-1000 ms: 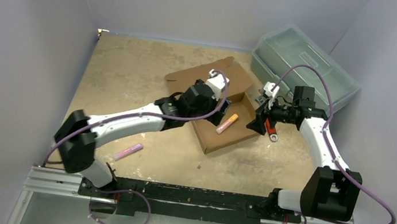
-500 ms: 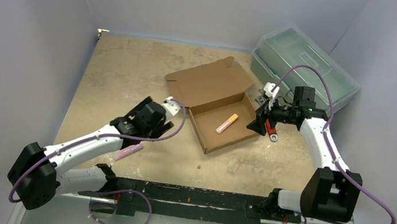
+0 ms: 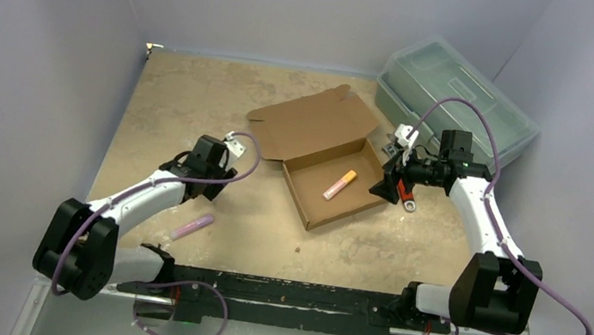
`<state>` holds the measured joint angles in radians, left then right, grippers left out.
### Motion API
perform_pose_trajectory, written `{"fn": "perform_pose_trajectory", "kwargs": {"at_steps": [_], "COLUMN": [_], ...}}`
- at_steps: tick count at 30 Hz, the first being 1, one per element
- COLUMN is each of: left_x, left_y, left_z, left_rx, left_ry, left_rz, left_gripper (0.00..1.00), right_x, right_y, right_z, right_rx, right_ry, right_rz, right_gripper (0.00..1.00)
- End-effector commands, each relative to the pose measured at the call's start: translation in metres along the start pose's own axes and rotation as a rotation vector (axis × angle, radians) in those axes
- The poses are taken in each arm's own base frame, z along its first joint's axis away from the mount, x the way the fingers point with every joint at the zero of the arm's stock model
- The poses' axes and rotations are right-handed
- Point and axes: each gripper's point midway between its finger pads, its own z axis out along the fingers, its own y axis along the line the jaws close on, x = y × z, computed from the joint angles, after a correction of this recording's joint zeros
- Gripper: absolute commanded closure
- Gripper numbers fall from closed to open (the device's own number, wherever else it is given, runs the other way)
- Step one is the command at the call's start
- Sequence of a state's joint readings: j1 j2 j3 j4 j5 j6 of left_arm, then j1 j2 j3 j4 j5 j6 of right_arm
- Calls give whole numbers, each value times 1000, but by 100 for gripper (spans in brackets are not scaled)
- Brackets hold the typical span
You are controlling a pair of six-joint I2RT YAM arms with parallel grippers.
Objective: Fold the paper box
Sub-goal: Place the product in the paper box, then pick up the product from the center of the board.
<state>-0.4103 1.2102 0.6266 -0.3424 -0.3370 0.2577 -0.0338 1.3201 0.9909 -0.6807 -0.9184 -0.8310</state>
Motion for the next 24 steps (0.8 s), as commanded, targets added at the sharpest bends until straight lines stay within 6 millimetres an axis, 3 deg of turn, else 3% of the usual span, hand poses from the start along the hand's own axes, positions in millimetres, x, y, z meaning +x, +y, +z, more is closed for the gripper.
{"fn": "perform_pose_trajectory", "kwargs": {"at_steps": [1,16,24], "left_x": [-16,-1,-1], "left_y": [-4,-13,-14], "left_z": [8,25,39], "left_rx": [96,184,293], "left_ry": [-49,15,28], "left_rz": [-51,-52,-150], "left_gripper": [35,49,63], "right_x": [-22,-23,-23], "right_y": [4,7,8], "right_z": [-9,-9,-9], "right_rx": [-5,-20,-23], "right_ry": [-53,-58,-59], "right_rz": [-68,-77,-79], "right_gripper": [15,15,15]}}
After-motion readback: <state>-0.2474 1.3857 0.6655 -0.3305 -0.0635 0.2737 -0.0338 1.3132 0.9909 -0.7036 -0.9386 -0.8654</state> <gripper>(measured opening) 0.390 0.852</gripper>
